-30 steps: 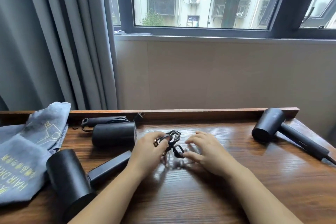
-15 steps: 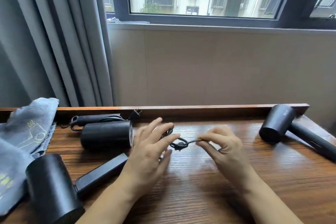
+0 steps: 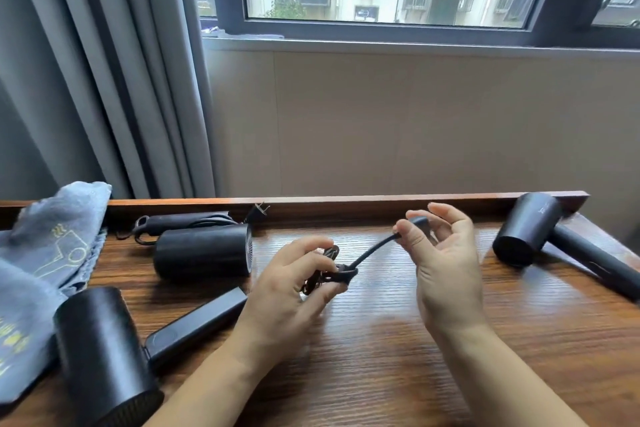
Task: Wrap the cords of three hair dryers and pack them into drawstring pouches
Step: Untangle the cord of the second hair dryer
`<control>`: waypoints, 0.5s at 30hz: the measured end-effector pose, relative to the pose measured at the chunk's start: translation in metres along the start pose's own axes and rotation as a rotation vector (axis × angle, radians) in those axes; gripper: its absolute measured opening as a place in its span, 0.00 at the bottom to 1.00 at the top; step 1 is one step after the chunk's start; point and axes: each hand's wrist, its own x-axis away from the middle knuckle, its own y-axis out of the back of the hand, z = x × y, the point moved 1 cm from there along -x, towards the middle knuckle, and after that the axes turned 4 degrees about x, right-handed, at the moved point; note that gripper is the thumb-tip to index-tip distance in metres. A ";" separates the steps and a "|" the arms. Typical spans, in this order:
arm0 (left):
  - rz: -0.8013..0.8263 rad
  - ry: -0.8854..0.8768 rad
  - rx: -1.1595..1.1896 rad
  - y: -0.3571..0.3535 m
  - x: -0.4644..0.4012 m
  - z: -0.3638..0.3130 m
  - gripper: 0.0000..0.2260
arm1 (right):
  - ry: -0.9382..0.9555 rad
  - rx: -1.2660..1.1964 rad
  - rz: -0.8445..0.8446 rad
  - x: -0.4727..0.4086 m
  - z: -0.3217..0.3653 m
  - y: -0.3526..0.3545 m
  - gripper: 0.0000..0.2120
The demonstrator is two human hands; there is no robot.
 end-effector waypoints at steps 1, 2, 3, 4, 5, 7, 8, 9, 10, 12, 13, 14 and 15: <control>0.019 0.008 0.015 0.000 0.000 0.000 0.06 | 0.010 0.016 0.011 -0.001 0.003 -0.003 0.18; 0.038 0.010 0.019 0.000 0.001 0.000 0.05 | 0.022 0.030 0.033 -0.003 0.005 -0.007 0.17; 0.058 0.009 0.017 0.000 0.000 0.000 0.04 | 0.032 0.041 0.061 -0.003 0.006 -0.011 0.16; 0.082 0.012 0.019 0.000 0.001 0.000 0.04 | 0.031 0.047 0.083 -0.003 0.006 -0.015 0.15; 0.109 0.023 0.025 0.001 0.001 0.000 0.04 | 0.026 0.057 0.100 -0.002 0.004 -0.019 0.15; 0.174 0.047 0.028 0.005 0.003 0.000 0.07 | 0.013 0.094 0.115 0.000 -0.002 -0.022 0.15; 0.208 0.049 0.020 0.007 0.004 0.000 0.06 | 0.004 0.103 0.116 0.001 -0.005 -0.022 0.15; 0.238 0.039 0.003 0.008 0.004 0.000 0.05 | -0.004 0.105 0.118 0.001 -0.007 -0.020 0.16; 0.267 0.021 -0.012 0.007 0.005 0.001 0.03 | -0.009 0.104 0.117 0.000 -0.009 -0.017 0.17; 0.293 -0.015 -0.036 0.005 0.005 0.002 0.06 | -0.014 0.089 0.116 -0.003 -0.010 -0.011 0.19; 0.283 -0.028 -0.049 0.004 0.004 0.003 0.06 | -0.018 0.070 0.119 -0.004 -0.009 -0.009 0.19; 0.259 -0.038 -0.060 0.003 0.003 0.004 0.07 | -0.025 0.045 0.124 -0.003 -0.008 -0.009 0.18; 0.228 -0.045 -0.072 0.004 0.003 0.005 0.07 | -0.031 0.022 0.137 -0.002 -0.007 -0.009 0.18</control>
